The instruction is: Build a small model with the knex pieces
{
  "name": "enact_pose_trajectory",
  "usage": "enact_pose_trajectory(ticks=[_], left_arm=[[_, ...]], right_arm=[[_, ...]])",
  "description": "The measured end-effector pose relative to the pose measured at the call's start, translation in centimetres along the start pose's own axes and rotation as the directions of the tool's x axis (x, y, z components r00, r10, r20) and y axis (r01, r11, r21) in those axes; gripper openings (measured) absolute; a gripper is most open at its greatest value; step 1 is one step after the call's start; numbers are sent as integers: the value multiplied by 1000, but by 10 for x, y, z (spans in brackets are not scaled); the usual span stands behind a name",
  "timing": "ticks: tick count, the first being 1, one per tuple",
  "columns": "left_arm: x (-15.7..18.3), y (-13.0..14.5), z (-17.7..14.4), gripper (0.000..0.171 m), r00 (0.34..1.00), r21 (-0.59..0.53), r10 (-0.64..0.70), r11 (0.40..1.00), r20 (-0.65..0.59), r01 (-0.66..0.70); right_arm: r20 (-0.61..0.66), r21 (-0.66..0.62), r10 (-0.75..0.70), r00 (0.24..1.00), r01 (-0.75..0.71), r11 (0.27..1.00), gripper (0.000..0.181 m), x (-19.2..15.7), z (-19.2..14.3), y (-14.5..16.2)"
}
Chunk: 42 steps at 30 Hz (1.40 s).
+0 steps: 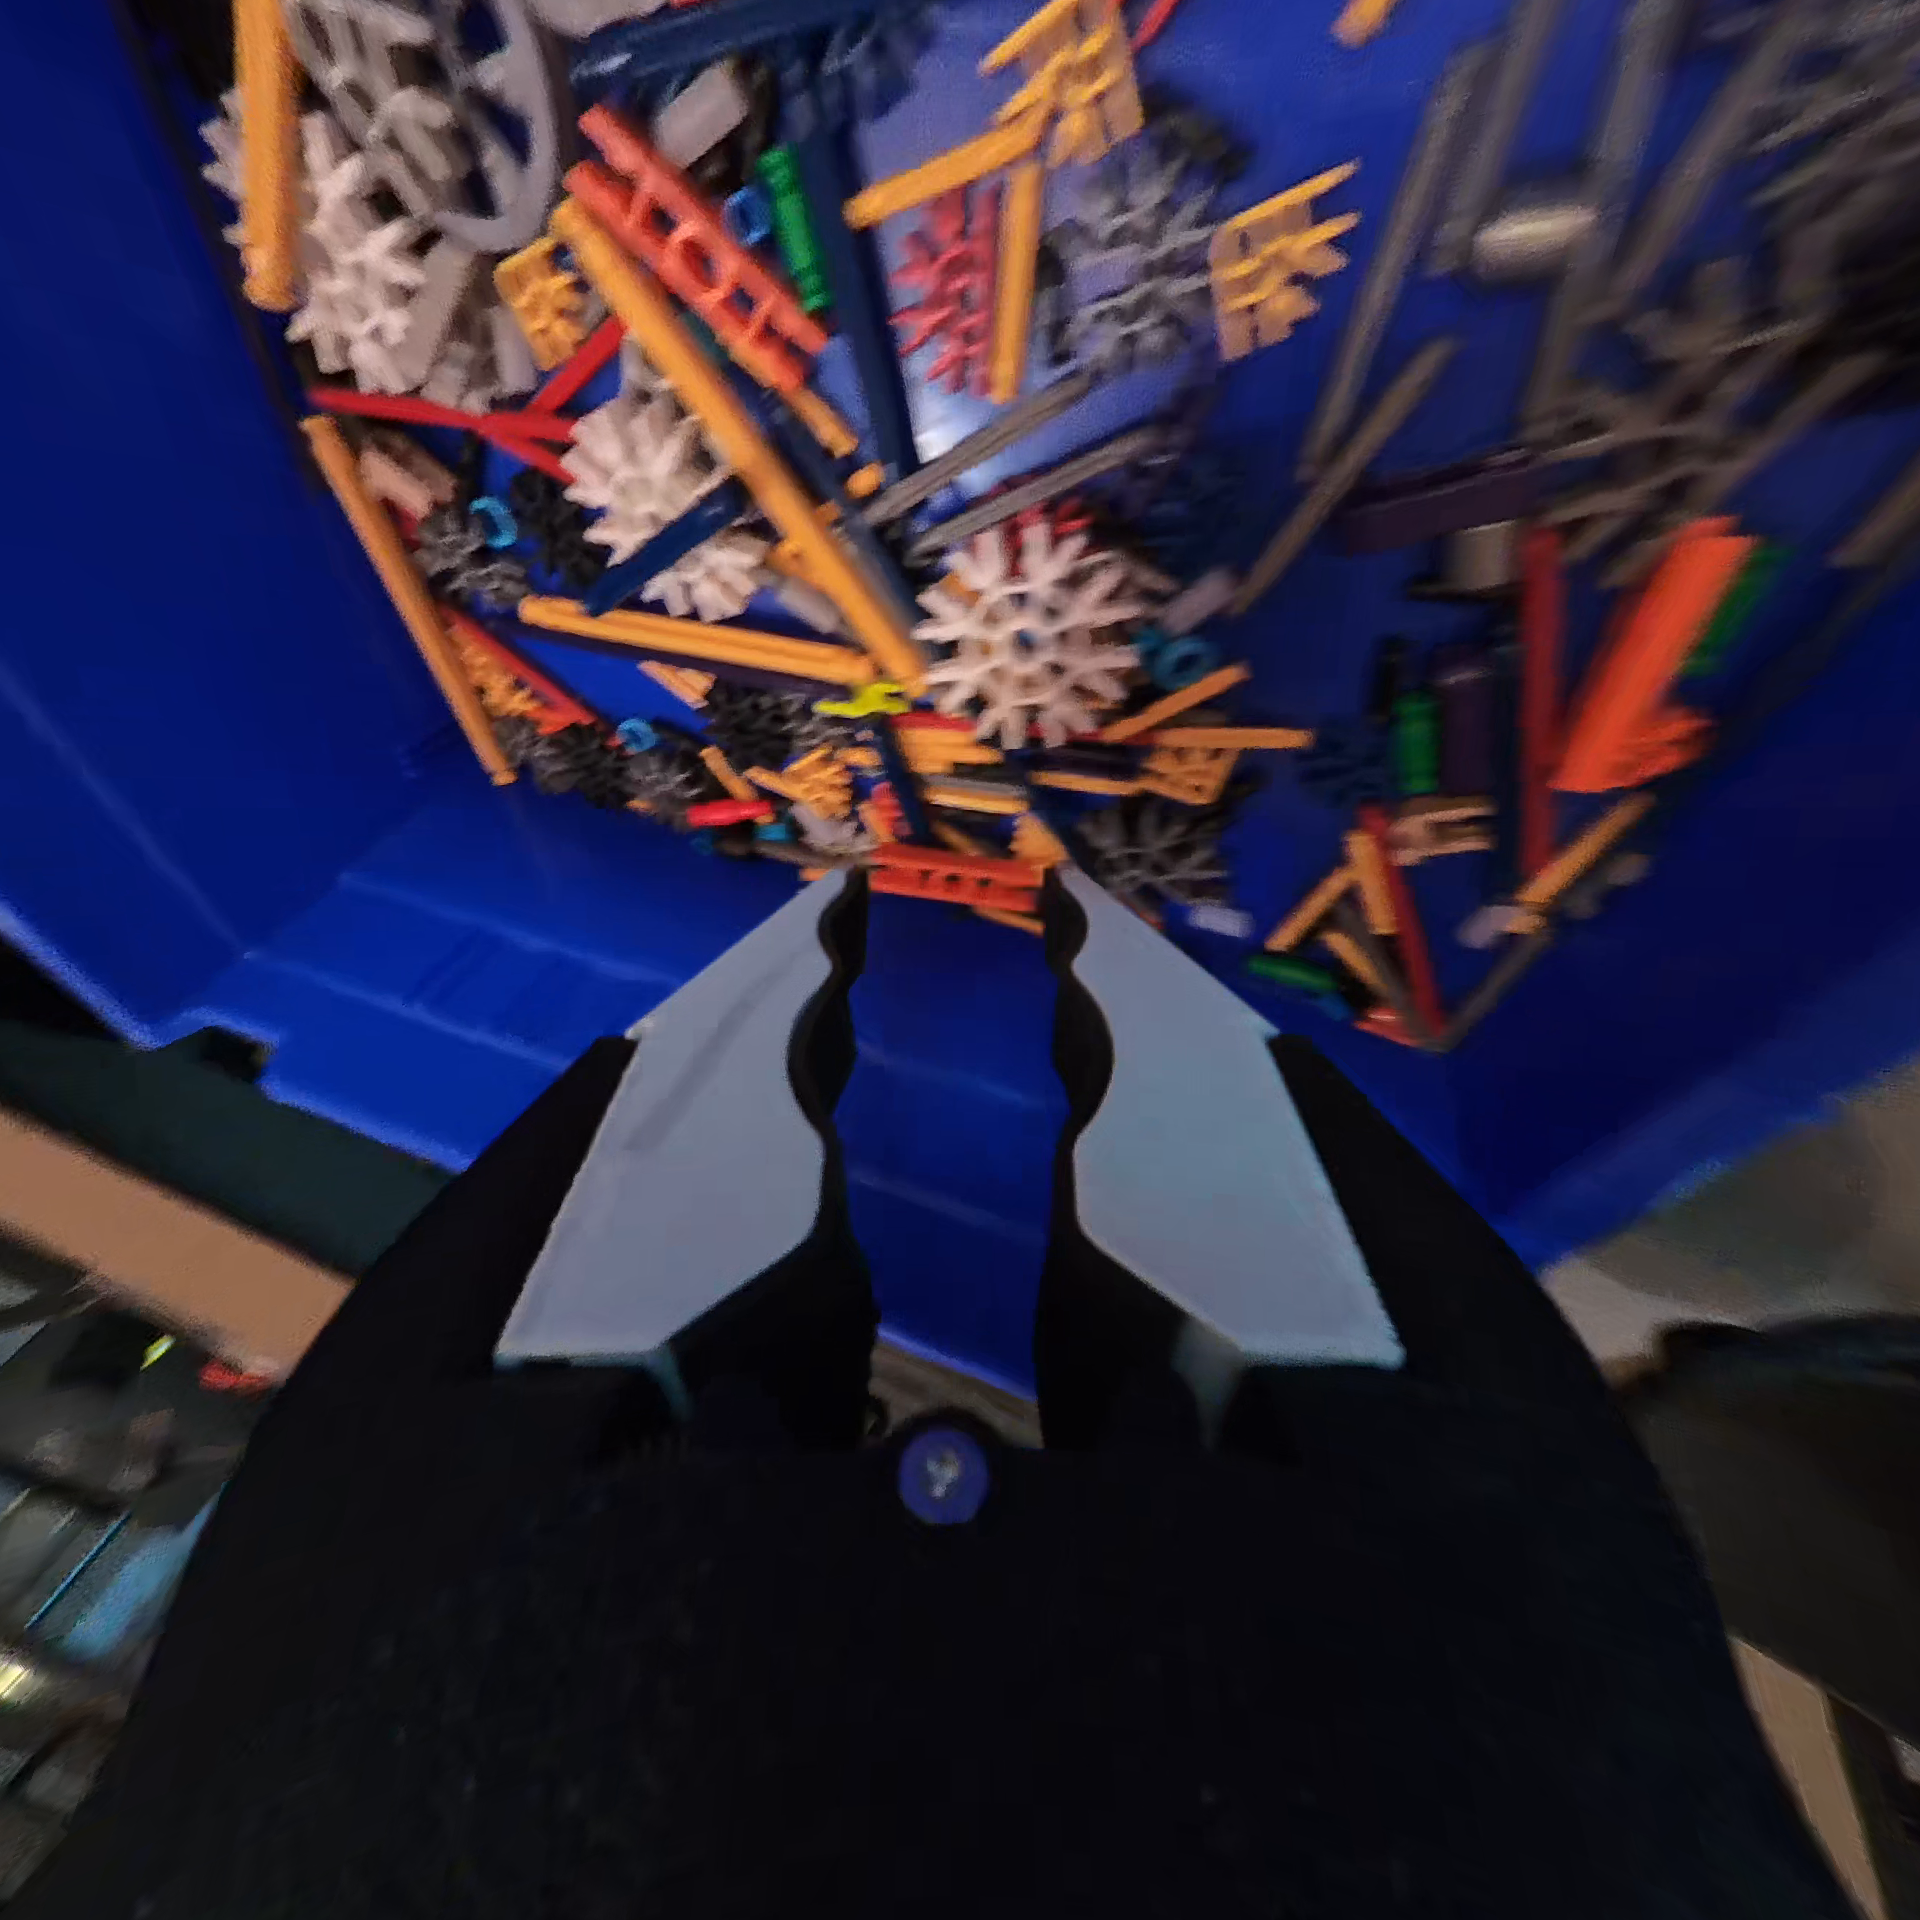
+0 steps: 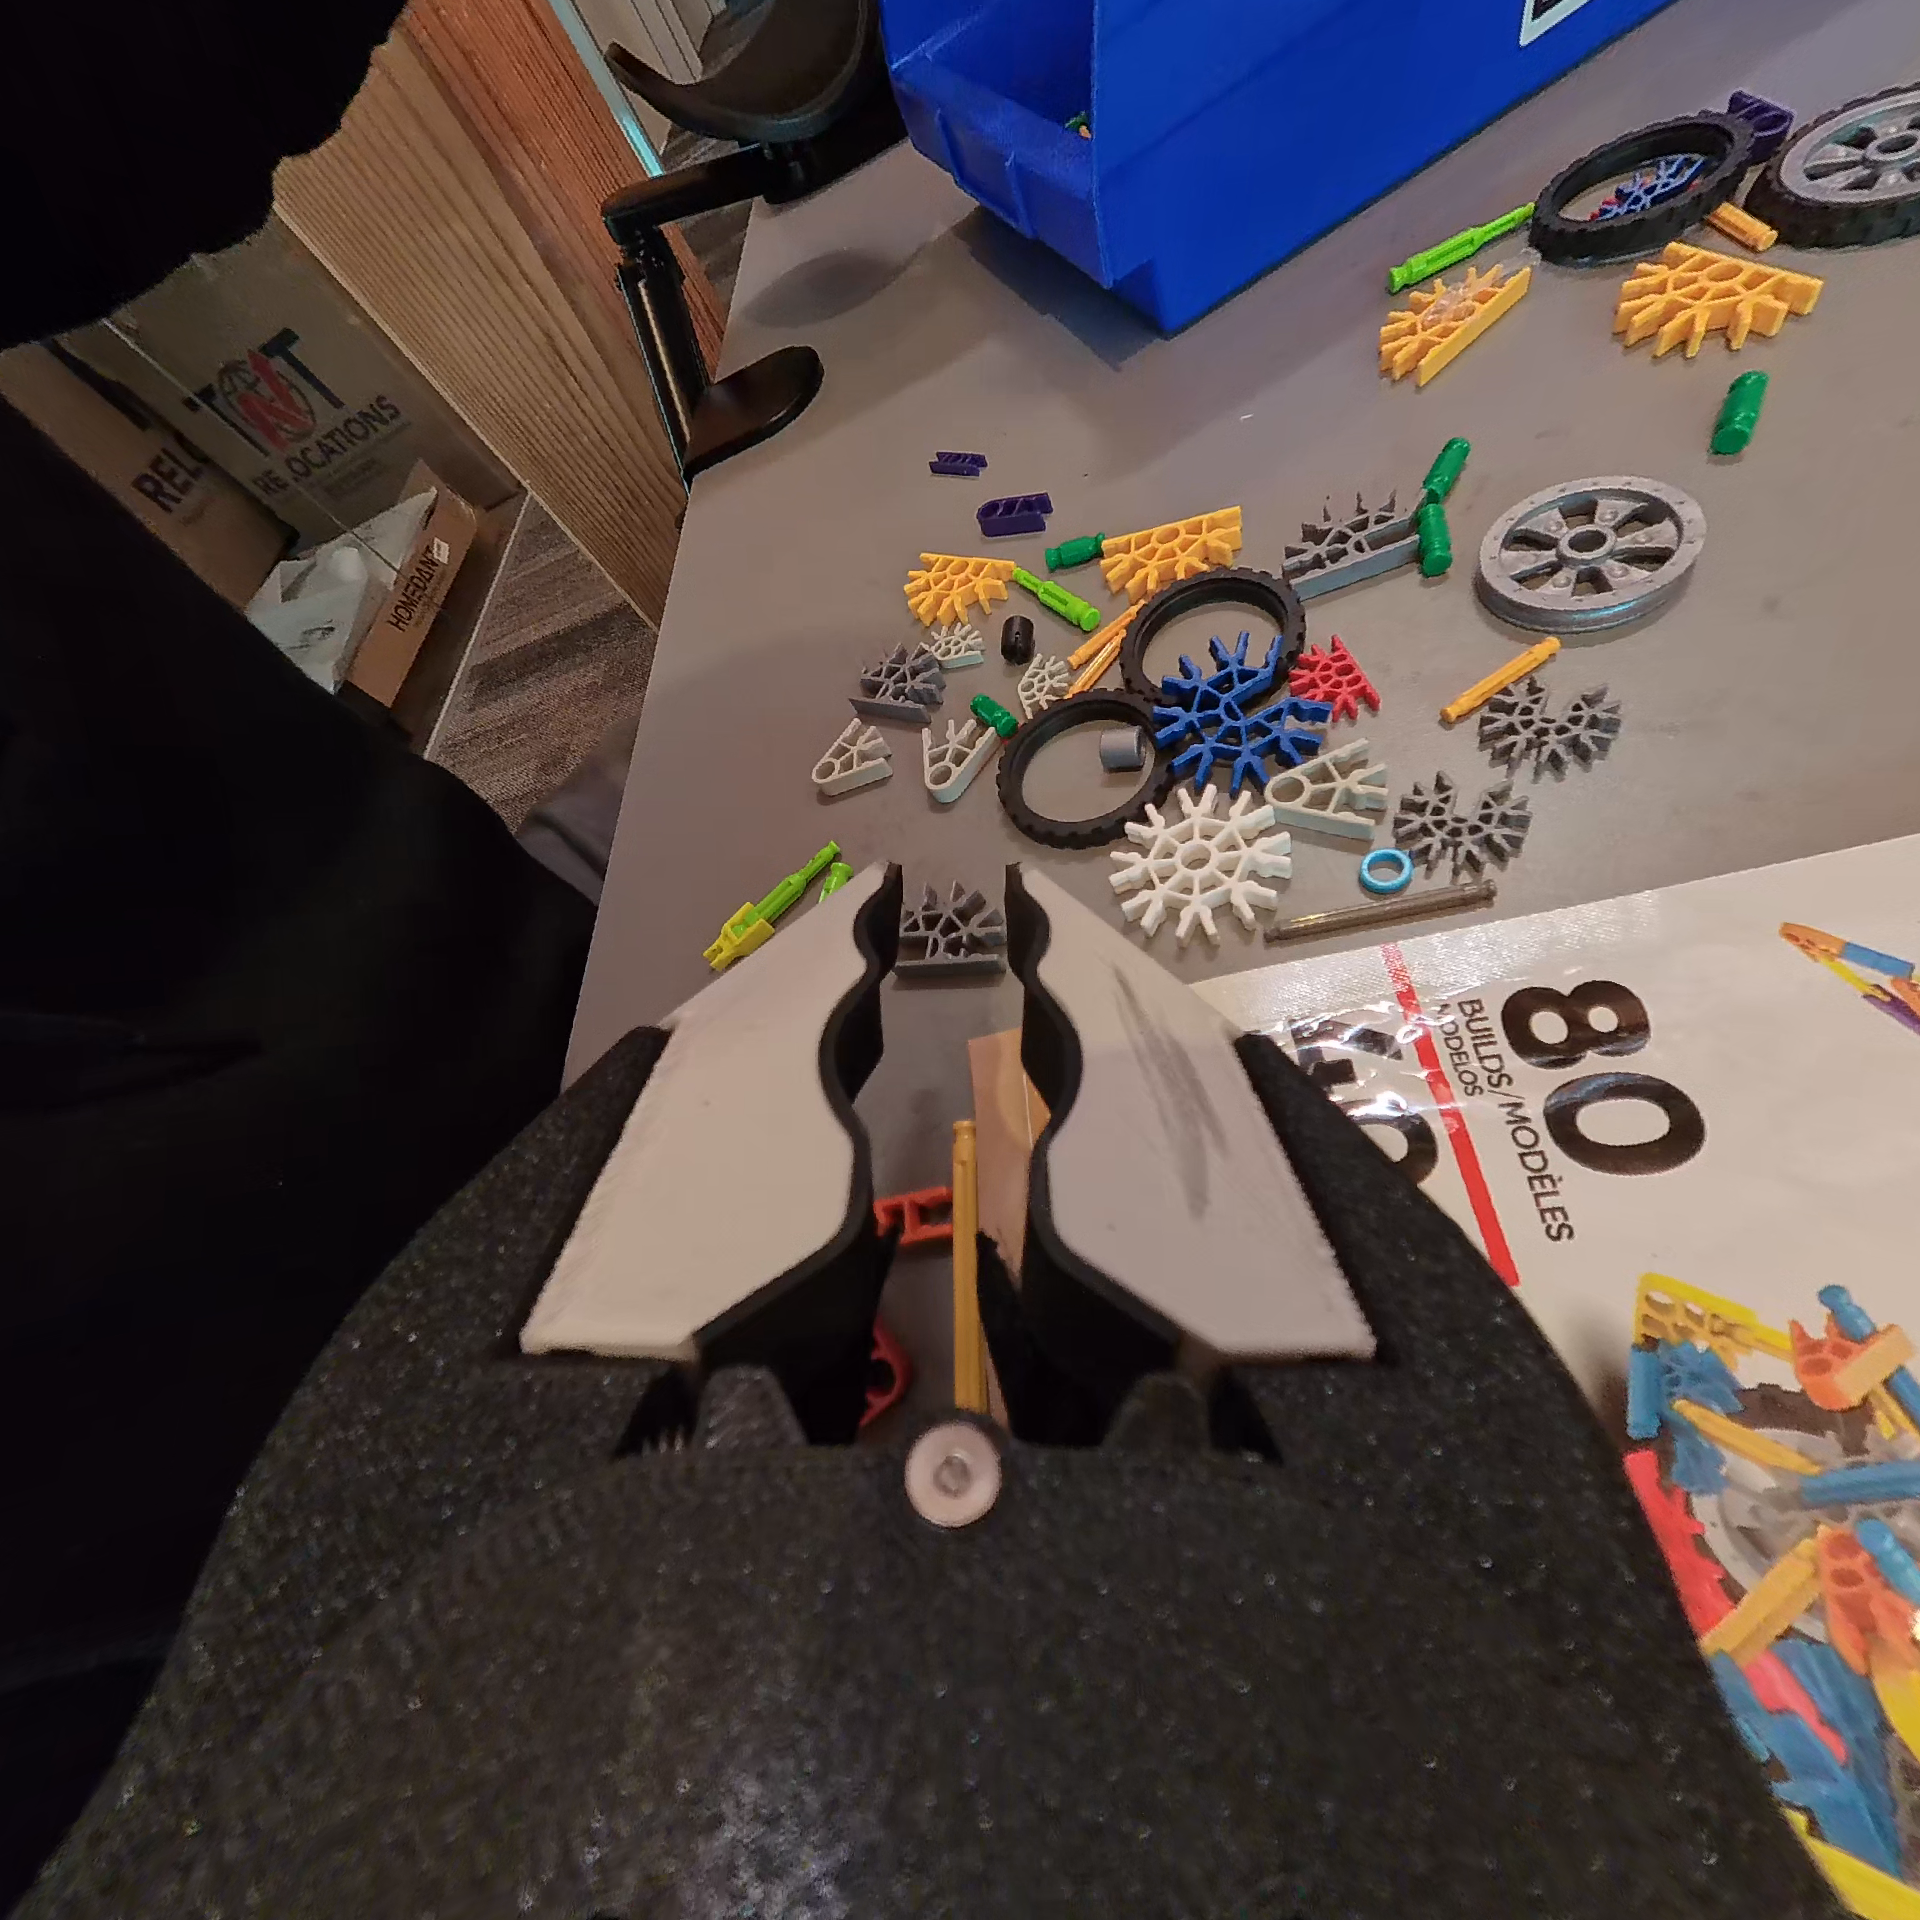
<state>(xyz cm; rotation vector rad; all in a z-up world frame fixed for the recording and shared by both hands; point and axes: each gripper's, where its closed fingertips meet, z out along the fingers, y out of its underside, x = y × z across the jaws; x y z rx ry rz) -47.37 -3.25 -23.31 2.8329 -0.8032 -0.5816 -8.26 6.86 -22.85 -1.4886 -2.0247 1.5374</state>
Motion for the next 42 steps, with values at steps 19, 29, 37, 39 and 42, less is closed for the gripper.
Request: enact_pose_trajectory(ticks=[19,29,37,39,42], left_arm=[[73,-36,-70,31,998,257,39,966,-57,-24],[132,-69,-110,32,996,400,94,913,-13,-81],[151,-121,-139,32,994,546,75,831,79,-106],[151,-135,-148,33,994,575,77,811,83,-111],[152,-159,-158,33,996,631,57,771,67,-86]], right_arm=[[-7,-8,-7,1000,7,1000,18,0,1,1],[-12,-15,-18,1000,17,1000,18,0,1,2],[-18,-23,-28,999,27,999,18,-1,2,3],[-21,-25,-31,999,31,999,18,-1,3,3],[-26,-26,-39,999,39,999,18,-1,2,3]])
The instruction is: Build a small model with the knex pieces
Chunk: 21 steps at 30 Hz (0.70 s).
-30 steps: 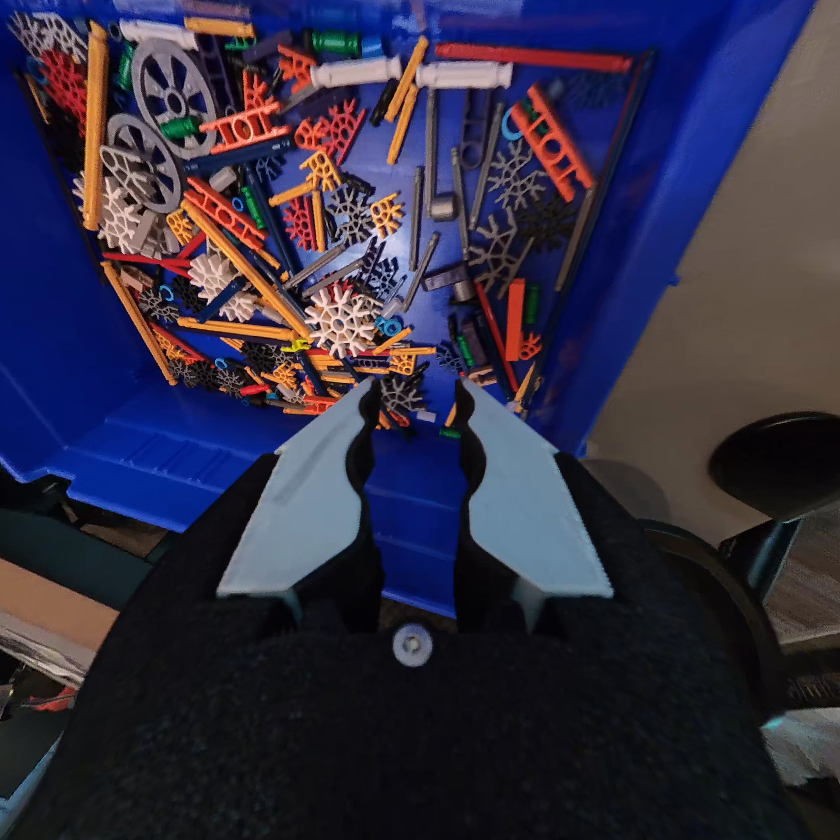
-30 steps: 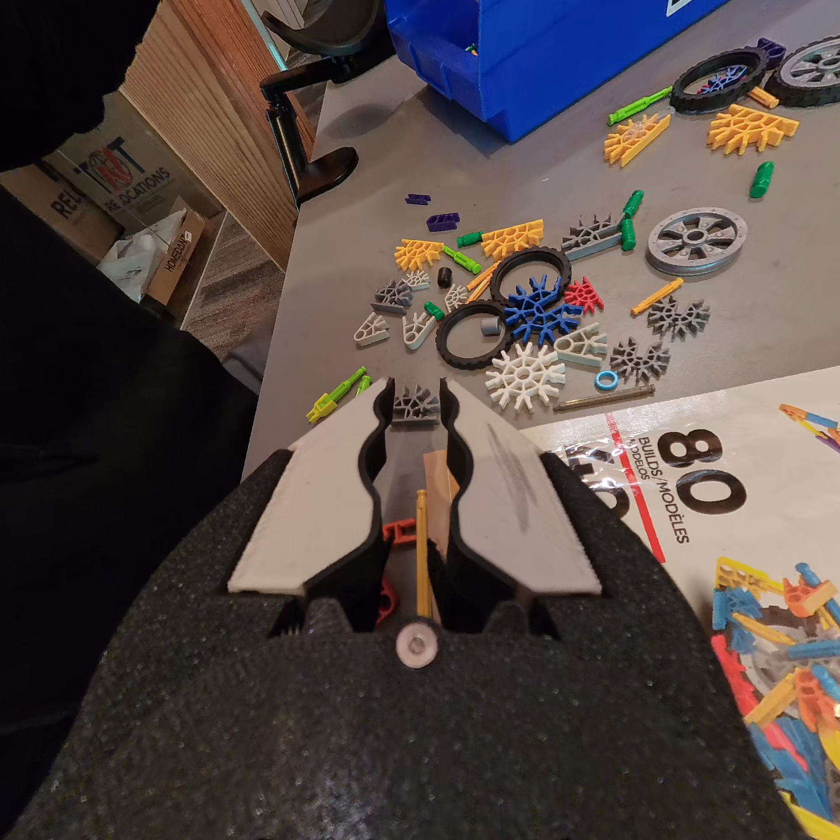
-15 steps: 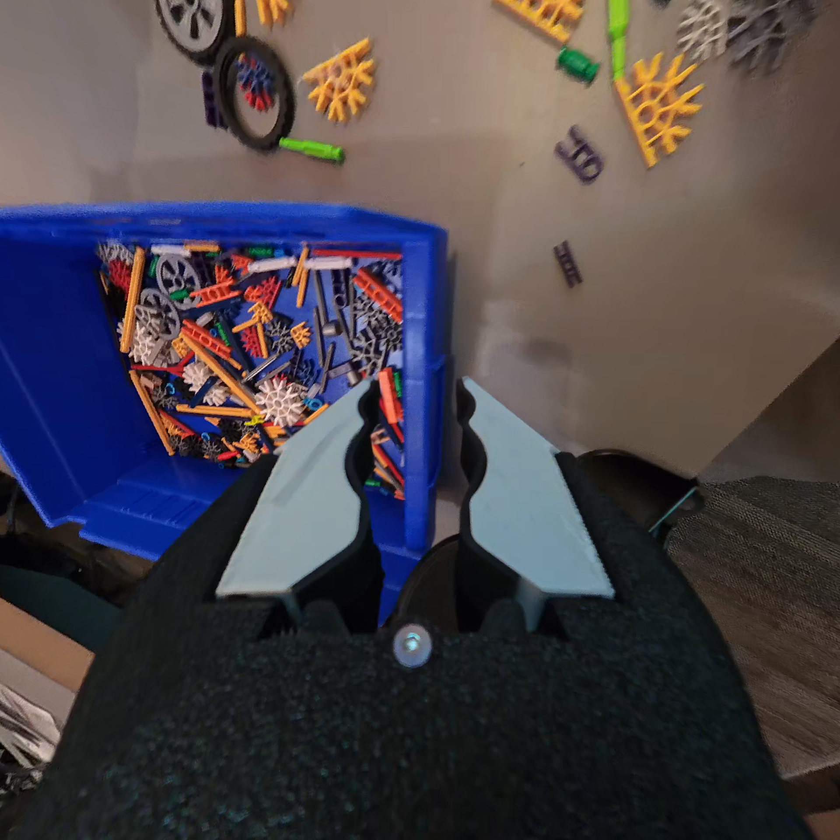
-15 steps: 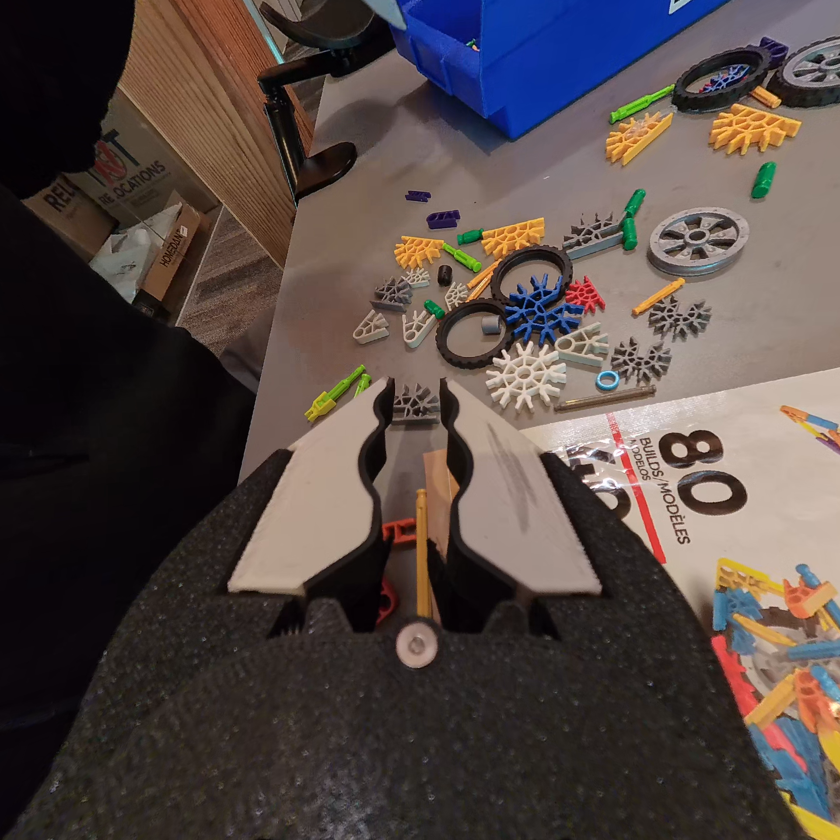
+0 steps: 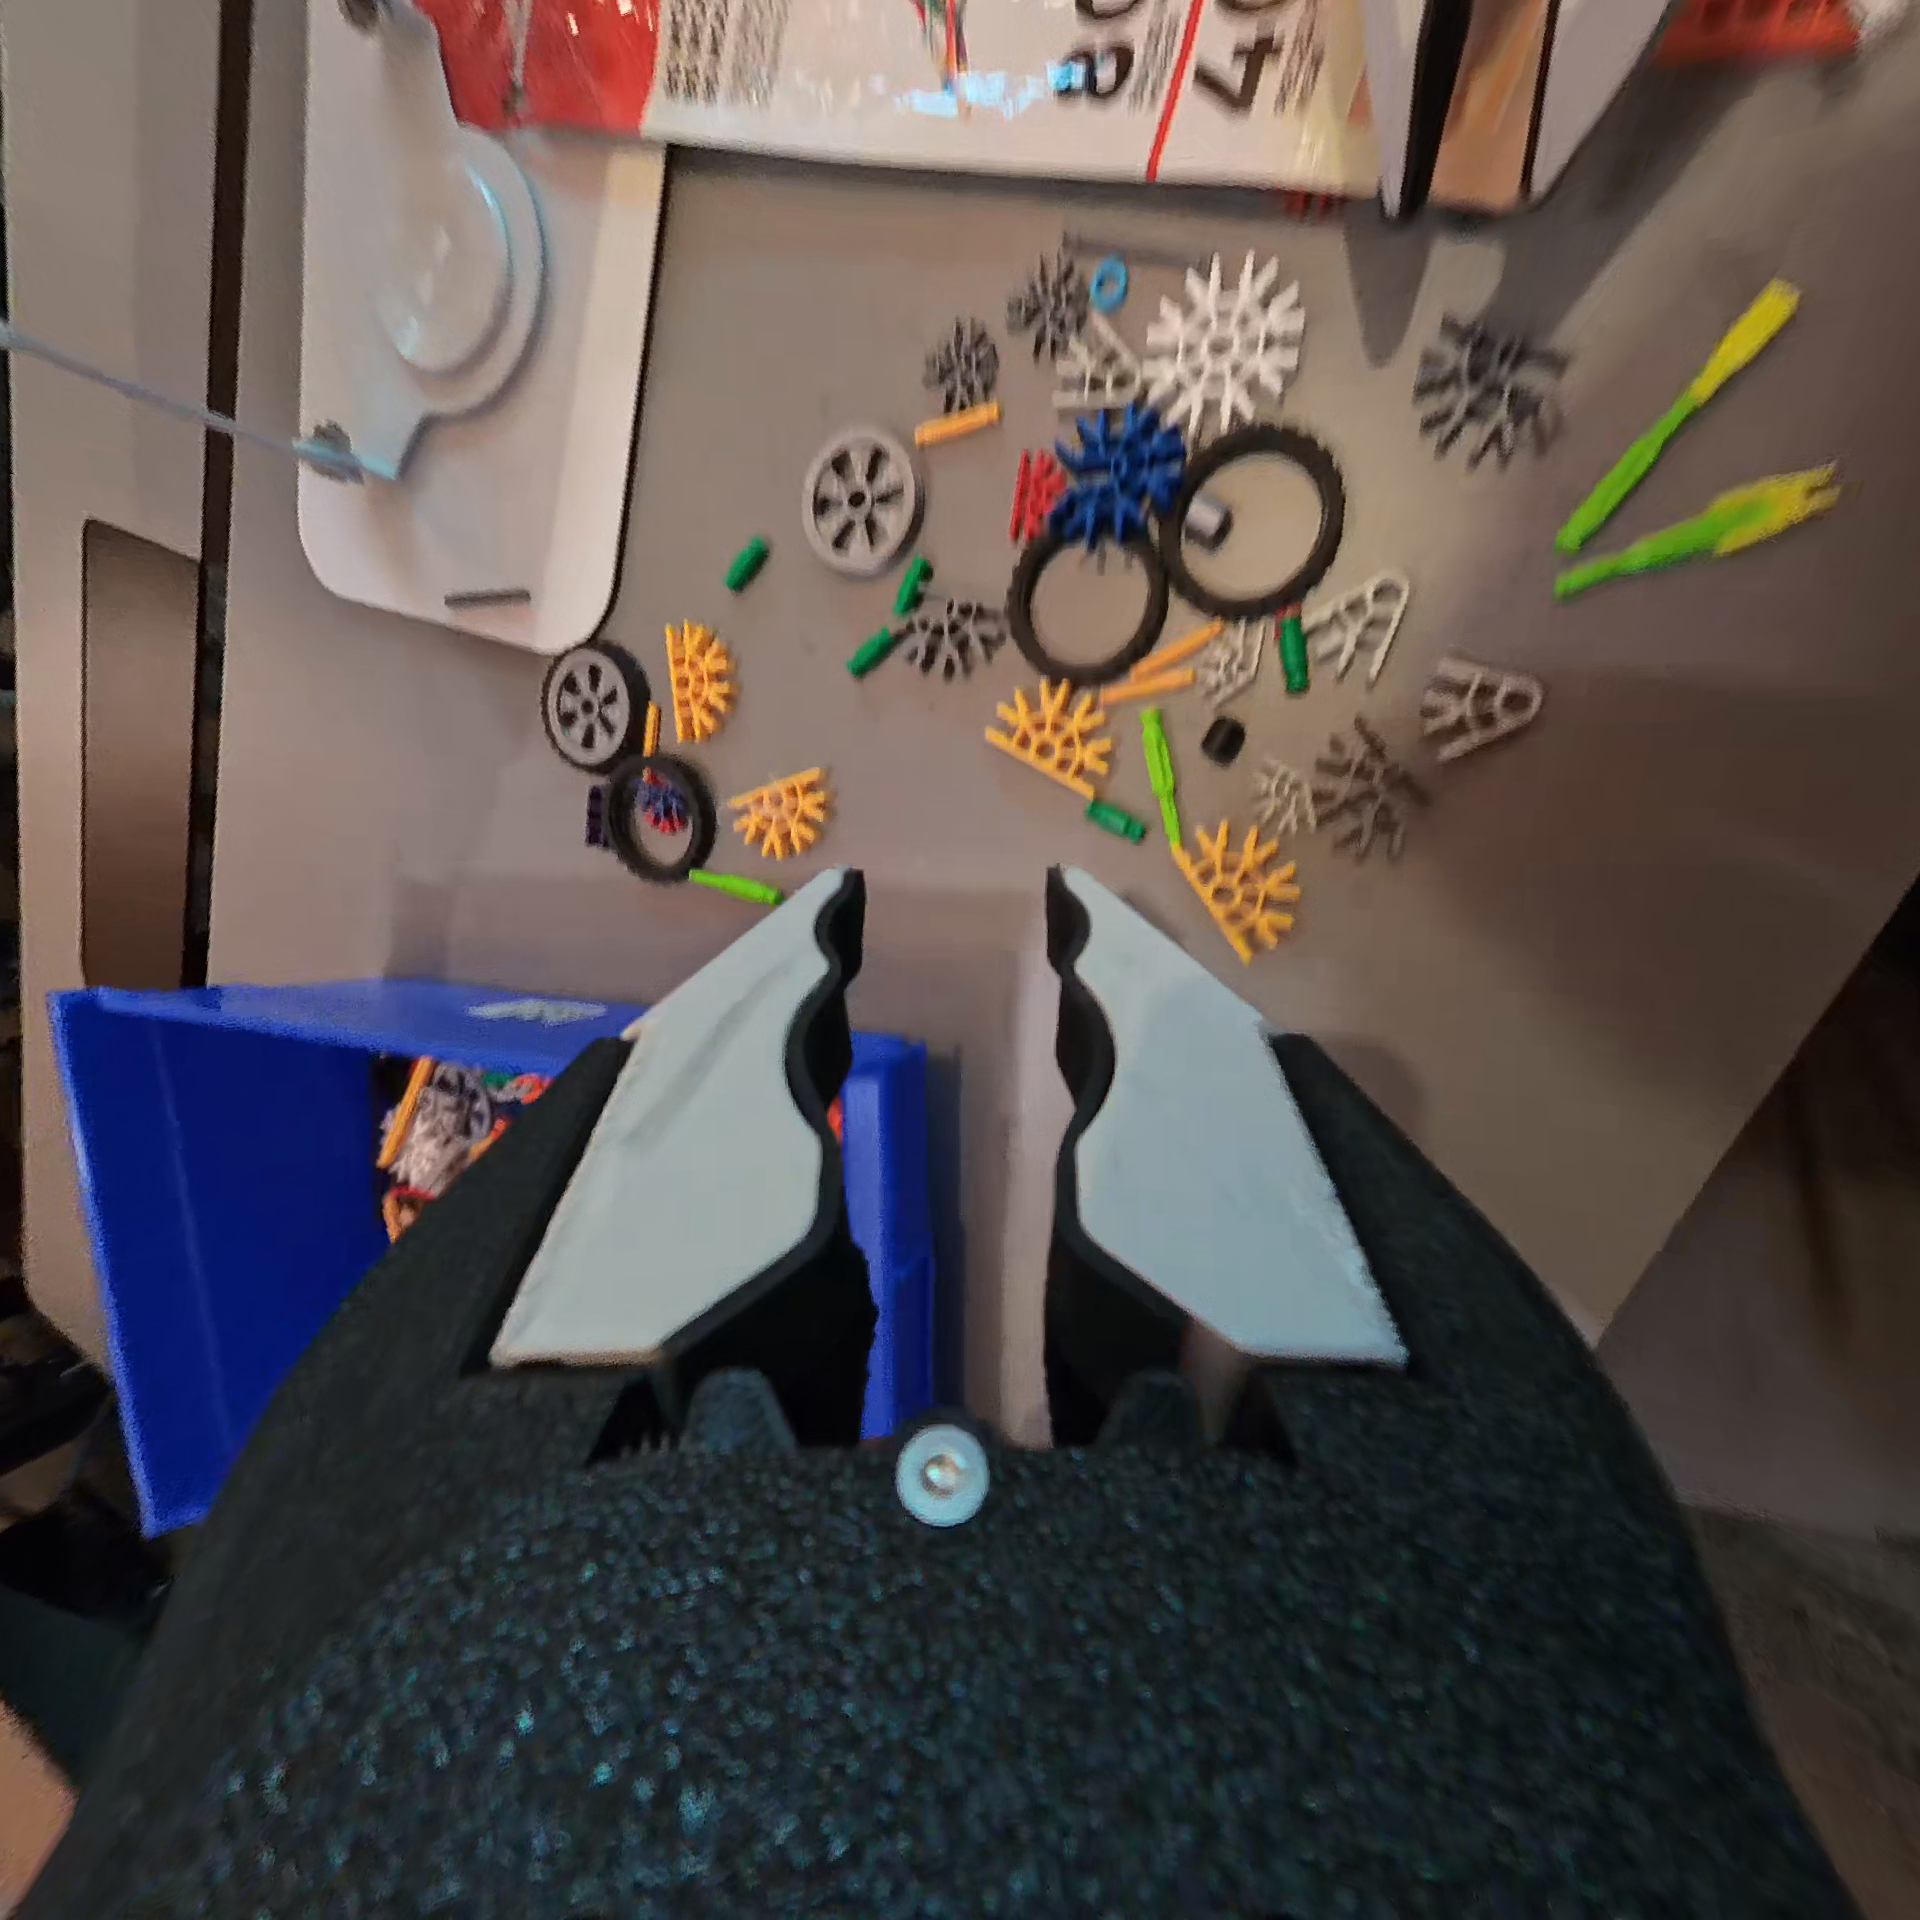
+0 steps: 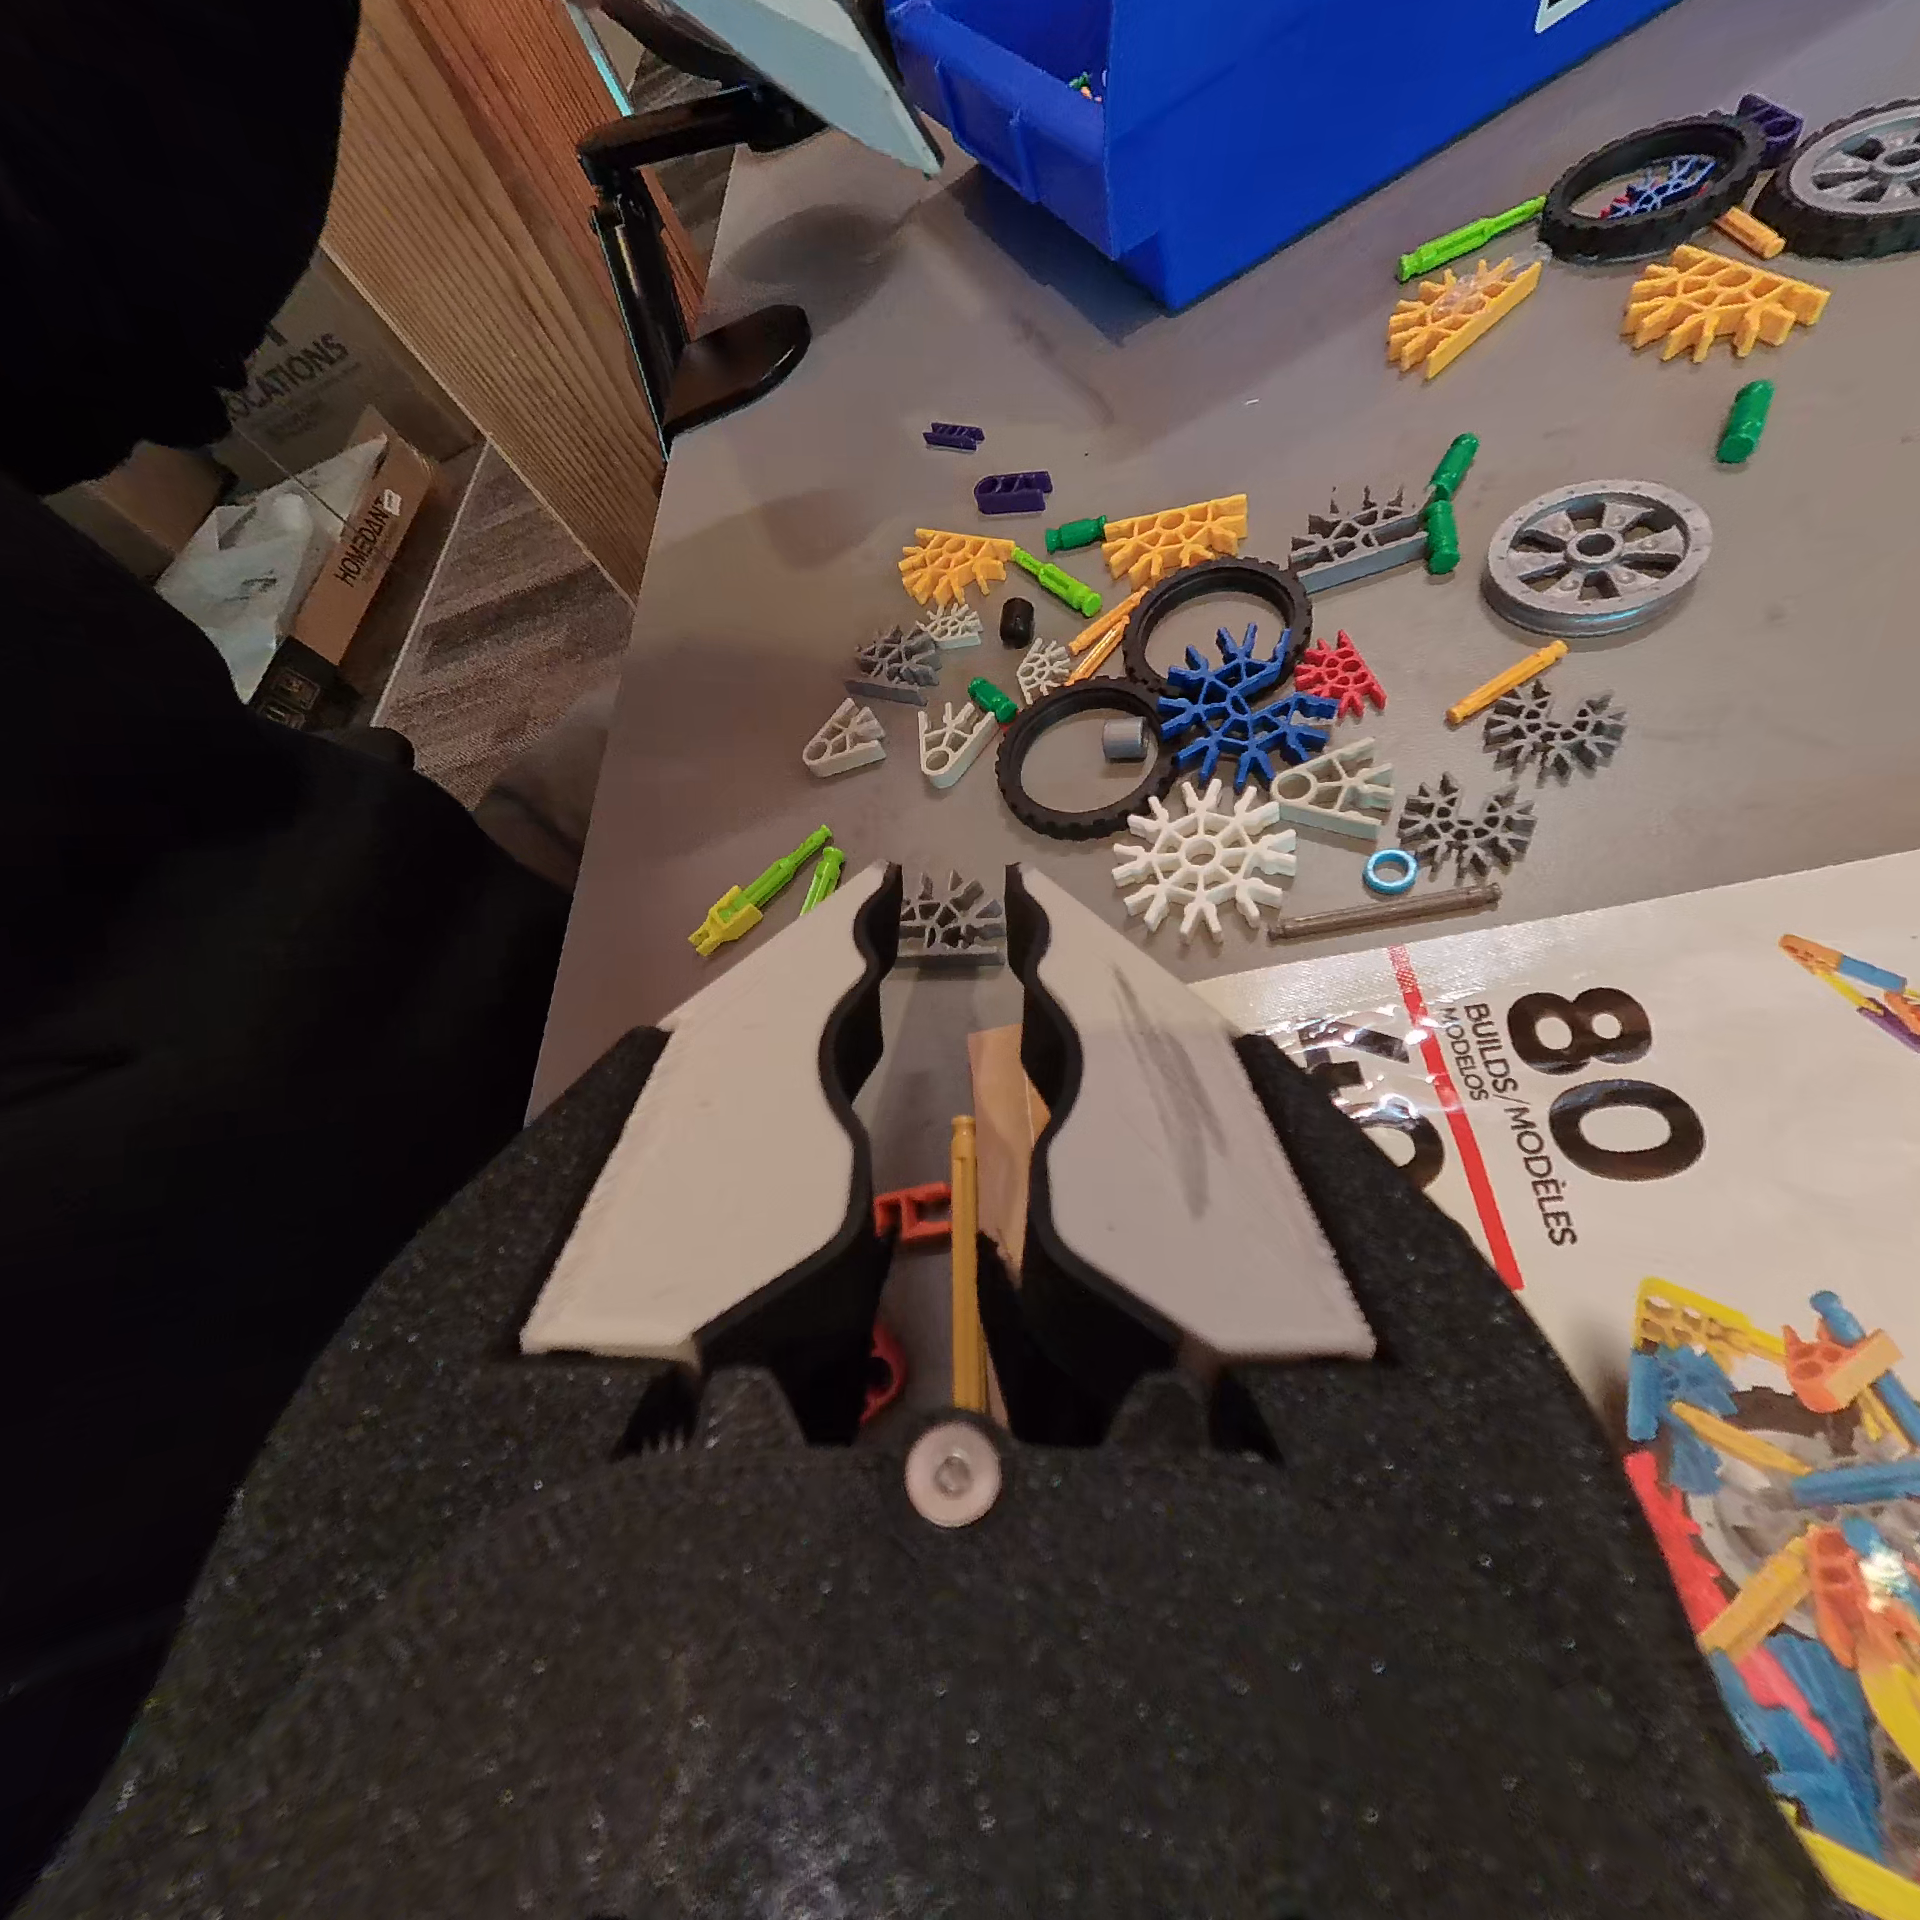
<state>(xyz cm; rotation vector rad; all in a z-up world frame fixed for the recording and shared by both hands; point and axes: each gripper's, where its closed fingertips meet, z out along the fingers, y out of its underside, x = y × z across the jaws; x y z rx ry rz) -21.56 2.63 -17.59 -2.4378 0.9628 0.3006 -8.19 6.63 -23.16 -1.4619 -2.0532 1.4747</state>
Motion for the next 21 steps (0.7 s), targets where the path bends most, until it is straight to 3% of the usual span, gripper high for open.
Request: enact_pose_trajectory(ticks=[8,12,14,17,21], left_arm=[[4,-37,54,36,981,68,-193,979,23,191],[-6,-34,80,30,937,64,-344,938,56,341],[-3,-36,90,28,900,92,-435,897,5,433],[-8,-28,101,30,865,90,-500,864,41,495],[-5,-29,110,33,817,108,-576,812,-11,574]], right_arm=[[-17,-19,-38,999,38,999,19,-2,2,2],[-25,-22,-45,999,44,999,19,-2,2,3],[-28,-26,-49,998,48,998,19,-2,2,3],[-31,-27,-51,998,50,998,19,-2,2,3],[-32,-31,-54,998,53,998,19,-3,3,3]])
